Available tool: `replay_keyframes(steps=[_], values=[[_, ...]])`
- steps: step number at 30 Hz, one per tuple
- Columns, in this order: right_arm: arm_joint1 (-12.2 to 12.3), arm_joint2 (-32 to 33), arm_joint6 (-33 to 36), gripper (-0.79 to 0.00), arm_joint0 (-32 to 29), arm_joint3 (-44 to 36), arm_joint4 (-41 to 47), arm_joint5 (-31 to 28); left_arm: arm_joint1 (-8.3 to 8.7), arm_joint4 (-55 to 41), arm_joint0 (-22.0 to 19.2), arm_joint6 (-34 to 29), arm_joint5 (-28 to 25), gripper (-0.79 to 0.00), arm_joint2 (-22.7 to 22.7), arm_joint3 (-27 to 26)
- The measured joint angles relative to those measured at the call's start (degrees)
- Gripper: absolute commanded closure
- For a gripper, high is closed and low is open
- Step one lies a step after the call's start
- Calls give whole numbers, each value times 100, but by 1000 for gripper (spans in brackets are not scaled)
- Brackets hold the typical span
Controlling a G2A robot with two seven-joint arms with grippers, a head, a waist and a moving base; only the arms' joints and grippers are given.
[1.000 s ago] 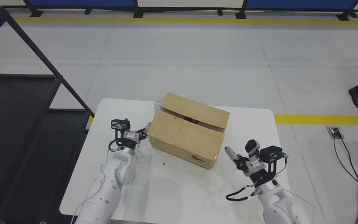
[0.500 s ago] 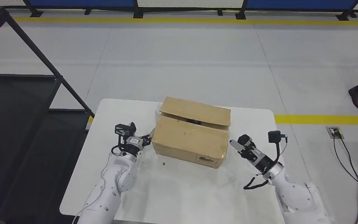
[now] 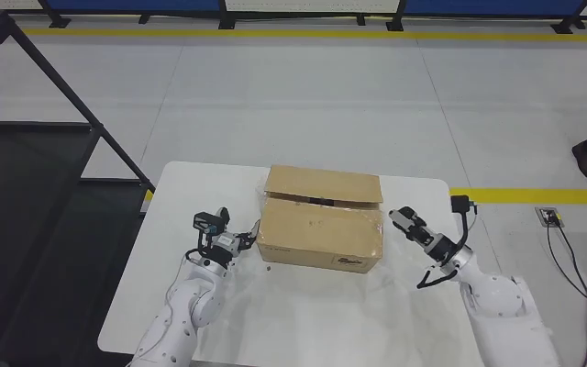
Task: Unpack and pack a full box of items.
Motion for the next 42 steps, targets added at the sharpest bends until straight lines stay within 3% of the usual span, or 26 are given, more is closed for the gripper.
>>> replay_keyframes(steps=[17,26,27,29,30,40,42], values=[[135,-311,2150,-785,859,1175,2112,-689,76,147,391,-4,-180,-785,-203,-353],[270,-514,1815,-785,545,656,1450,-1398,82,136,456,8,-155,-785,-254,-413],[280,-530,1773,-730,526,630,1382,-1439,83,135,459,11,-155,-785,-258,-417],[302,-552,1682,-456,502,596,1238,-1524,84,131,469,21,-154,-785,-269,-426],[310,-559,1637,-385,496,587,1172,-1547,84,127,474,27,-152,-785,-274,-431],[359,-694,1001,-151,418,386,476,-1484,84,85,537,61,-123,-785,-316,-468],[371,-709,901,-139,407,356,408,-1469,83,79,547,64,-118,-785,-321,-473]])
